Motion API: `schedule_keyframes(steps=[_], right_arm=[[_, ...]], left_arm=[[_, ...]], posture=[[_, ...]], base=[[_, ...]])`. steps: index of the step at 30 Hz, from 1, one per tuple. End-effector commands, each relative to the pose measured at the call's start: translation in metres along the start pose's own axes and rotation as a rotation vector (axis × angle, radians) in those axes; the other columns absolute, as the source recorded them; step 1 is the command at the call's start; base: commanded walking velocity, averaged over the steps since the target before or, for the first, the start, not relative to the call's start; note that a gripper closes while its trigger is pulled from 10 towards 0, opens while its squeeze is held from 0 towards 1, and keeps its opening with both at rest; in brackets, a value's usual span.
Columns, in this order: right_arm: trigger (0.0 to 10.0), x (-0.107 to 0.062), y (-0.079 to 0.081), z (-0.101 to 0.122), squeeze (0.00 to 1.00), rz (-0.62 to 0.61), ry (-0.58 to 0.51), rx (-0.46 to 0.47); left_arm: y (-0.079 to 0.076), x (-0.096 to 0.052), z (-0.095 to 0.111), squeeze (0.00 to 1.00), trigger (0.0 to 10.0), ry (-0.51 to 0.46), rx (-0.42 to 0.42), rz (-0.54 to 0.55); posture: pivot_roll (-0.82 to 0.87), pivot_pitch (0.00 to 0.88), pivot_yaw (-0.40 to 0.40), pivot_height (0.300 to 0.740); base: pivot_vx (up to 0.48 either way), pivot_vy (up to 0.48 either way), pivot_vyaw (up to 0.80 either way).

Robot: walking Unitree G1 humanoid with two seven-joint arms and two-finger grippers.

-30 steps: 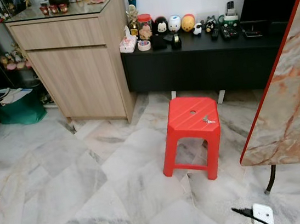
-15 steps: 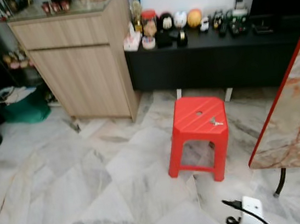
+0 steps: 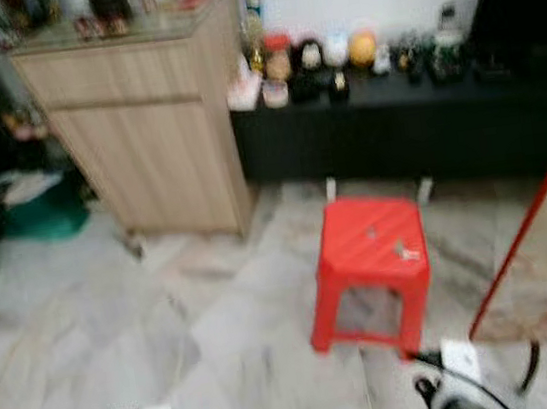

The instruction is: Hang keys on a hook

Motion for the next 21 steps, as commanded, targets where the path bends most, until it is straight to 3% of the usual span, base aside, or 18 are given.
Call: schedule_keyframes(steps=[1,7,9,14,21], right_arm=[[10.0,-0.001,-0.013,0.002,0.00,-0.031,-0.010,0.018],[10.0,-0.002,-0.022,-0.001,0.00,-0.065,-0.011,0.070],[10.0,-0.003,-0.025,-0.003,0.00,-0.075,-0.005,0.067],[10.0,-0.005,-0.036,-0.004,0.00,-0.096,-0.013,0.050],[10.0,-0.004,-0.034,-0.001,0.00,-0.076,-0.010,0.002]], left_arm=[[-0.004,0.001,0.000,0.00,10.0,0.011,0.009,-0.013],[-0.007,0.003,0.008,0.00,10.0,0.002,0.001,-0.005],[-0.013,0.000,-0.011,0.00,10.0,0.026,-0.002,-0.010],[-0.019,-0.002,-0.022,0.00,10.0,0.033,-0.018,-0.014],[-0.023,-0.006,-0.040,0.00,10.0,0.046,-0.038,-0.017]], posture=[[-0.07,0.000,0.065,0.709],[-0.05,0.000,0.046,0.709],[-0.04,0.000,0.036,0.709],[-0.01,0.000,-0.008,0.709],[-0.01,0.000,-0.025,0.709]], base=[[0.319,0.000,0.00],[0.316,0.000,0.00],[0.315,0.000,-0.78],[0.314,0.000,-0.16],[0.310,0.000,0.00]])
Point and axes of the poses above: a point about 5 cm out from each wrist's last joint towards the gripper, its own x axis pointing out of the wrist towards the gripper, its own z axis along the axis of the wrist's last joint, y = z × x, the point moved 6 cm from there along x, pointing out of the wrist towards the gripper, and after that the axes turned 4 degrees about -x, right-handed, at the moved point
